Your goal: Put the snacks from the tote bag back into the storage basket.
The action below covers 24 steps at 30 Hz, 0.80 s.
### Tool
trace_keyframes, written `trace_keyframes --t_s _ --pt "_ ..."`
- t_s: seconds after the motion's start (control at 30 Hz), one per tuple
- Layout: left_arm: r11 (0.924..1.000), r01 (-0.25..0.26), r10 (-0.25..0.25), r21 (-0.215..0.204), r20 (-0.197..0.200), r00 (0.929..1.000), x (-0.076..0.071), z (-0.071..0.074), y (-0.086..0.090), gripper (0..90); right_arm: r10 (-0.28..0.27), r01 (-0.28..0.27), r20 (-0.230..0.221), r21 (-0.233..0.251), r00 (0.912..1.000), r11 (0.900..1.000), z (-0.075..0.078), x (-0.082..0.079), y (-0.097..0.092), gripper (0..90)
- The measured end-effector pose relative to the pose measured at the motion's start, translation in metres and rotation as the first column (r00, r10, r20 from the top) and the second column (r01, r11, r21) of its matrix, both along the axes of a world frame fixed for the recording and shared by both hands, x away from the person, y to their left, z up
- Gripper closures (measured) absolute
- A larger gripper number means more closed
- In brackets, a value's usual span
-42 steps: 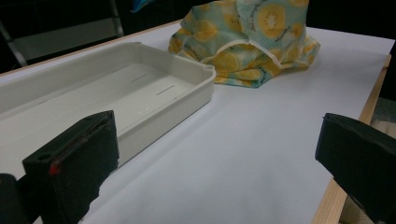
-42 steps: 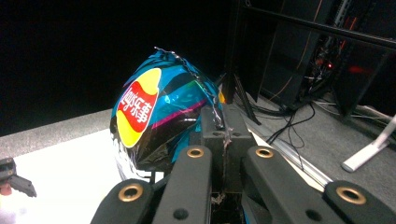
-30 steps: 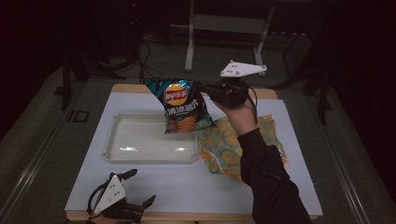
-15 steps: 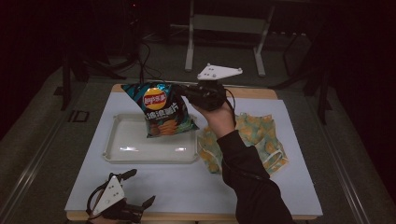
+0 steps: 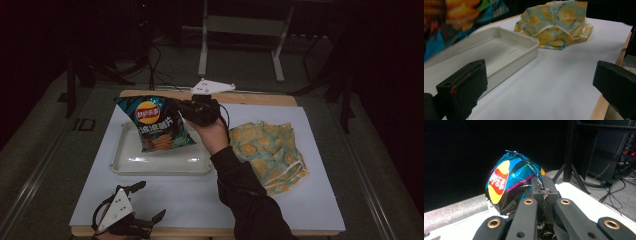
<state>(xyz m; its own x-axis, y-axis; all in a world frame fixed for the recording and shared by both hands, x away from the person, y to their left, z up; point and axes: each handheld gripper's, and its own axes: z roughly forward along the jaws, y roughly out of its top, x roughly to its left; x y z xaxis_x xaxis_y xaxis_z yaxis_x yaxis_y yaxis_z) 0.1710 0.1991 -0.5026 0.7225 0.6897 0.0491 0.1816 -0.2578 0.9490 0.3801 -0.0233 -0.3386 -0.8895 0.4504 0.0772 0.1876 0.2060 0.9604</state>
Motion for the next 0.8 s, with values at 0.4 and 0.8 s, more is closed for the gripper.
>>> trace_keyframes --t_s 0.4,0.8 --pt "1.0000 0.007 -0.007 0.000 -0.001 1.0000 0.001 0.000 0.000 0.1 0.021 -0.024 -0.087 -0.043 0.9960 0.9988 -0.051 0.004 0.020 90.0" --pt "0.9999 0.011 -0.011 0.004 -0.004 0.9999 0.001 -0.001 -0.001 0.1 -0.018 0.003 -0.134 -0.115 0.9908 0.9933 -0.077 0.010 0.000 90.0"
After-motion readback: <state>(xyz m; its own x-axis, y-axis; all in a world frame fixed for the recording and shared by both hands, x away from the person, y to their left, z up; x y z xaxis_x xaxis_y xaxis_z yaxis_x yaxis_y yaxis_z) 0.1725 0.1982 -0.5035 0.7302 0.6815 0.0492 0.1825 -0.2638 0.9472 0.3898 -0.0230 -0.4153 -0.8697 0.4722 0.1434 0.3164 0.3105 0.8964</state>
